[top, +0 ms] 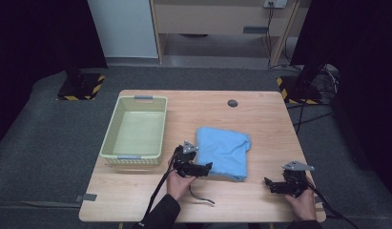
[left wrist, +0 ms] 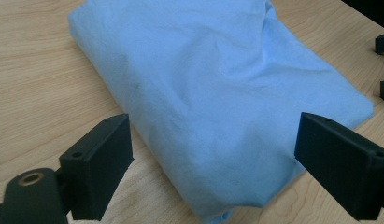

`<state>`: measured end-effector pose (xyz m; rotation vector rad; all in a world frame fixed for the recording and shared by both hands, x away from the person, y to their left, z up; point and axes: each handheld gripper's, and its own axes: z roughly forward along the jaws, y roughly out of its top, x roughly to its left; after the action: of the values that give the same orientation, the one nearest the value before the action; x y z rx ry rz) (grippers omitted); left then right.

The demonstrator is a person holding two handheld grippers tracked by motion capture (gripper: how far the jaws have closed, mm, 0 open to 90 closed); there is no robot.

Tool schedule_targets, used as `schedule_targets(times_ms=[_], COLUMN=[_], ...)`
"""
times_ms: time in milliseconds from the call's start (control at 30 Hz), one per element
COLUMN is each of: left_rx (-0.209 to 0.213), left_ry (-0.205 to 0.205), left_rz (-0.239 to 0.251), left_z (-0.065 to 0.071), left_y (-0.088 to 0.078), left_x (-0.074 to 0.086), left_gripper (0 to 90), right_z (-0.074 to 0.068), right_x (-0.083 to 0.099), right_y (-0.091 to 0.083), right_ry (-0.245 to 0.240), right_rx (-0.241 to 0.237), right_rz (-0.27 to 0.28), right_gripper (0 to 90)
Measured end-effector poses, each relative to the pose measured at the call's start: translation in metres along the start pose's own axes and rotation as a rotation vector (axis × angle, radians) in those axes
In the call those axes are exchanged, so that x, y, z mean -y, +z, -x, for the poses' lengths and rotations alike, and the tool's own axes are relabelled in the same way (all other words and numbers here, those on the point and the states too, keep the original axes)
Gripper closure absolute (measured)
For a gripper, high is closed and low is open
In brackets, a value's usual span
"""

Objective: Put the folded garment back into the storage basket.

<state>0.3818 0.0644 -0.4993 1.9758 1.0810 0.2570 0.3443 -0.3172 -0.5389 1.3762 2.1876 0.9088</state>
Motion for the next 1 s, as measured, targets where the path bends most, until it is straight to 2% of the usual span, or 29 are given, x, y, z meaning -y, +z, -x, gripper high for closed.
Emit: schedule_targets(times_ms=[200,367,433,567,1000], left_rx=[0.009,0.024,0.037,0.037,0.022], left_ry=[-0.017,-0.05,-0.061,-0.082,-0.094], left_rz=[-0.015,-0.02,-0.042,-0.061,-0.1], left_z=[-0.001,-0.003,-0.005,-0.006,-0.007], left_y=[0.009,0.014,0.018,0.022,0.031], left_x=[0.002,0.003,0.003,0.004,0.008], left_gripper=[10.9,11.2,11.1,10.9,11.9], right_z=[0.0,0.0,0.0,0.0,0.0], right_x=[0.0,0.0,0.0,0.0,0.0], right_y=[0.0,0.0,0.0,0.0,0.0], right_ry=[-0.001,0.003,0.001,0.003,0.002], right_rx=[-0.001,-0.001,-0.001,-0.001,-0.001], right_rz=[-0.001,0.0,0.0,0.0,0.0], right_gripper=[0.2,0.3,0.3,0.2,0.2])
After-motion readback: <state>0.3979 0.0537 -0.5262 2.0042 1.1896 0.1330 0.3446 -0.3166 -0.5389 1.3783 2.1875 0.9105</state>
